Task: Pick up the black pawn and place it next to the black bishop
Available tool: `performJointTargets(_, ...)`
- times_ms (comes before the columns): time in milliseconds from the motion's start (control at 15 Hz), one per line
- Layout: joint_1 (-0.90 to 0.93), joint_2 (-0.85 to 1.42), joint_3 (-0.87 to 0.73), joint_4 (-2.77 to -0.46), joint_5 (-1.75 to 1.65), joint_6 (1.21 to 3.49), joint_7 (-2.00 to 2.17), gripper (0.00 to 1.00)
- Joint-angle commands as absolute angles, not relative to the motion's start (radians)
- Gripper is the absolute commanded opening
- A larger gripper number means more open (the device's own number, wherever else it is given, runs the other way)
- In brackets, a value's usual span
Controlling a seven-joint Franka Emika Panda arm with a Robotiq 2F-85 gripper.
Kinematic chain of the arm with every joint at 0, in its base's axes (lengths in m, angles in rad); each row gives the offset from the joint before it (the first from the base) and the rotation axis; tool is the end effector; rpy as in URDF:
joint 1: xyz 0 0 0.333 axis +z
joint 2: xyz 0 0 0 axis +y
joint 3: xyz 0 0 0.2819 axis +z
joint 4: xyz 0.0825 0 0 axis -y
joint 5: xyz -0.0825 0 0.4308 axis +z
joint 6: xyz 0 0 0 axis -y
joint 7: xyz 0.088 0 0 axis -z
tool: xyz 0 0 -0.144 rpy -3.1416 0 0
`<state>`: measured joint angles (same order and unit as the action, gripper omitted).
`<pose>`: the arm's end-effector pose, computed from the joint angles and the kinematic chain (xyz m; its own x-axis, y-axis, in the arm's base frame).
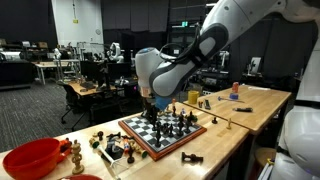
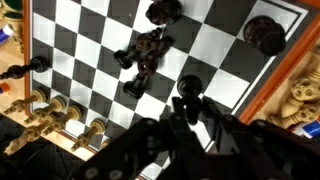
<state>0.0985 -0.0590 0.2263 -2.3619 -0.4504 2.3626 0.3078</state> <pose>0.5177 0.1553 0.2565 0.9349 0.3396 0.1029 0.2923 -0.9015 0.3191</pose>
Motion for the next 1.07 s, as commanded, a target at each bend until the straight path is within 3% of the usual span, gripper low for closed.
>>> performJointTargets(0, 0.128, -0.082, 0.21, -2.376, -0.341, 2.34, 0.277, 0.06)
performJointTargets(1000, 0.13, -0.078, 0.186, -2.416, -0.203, 2.409, 0.25, 0.06)
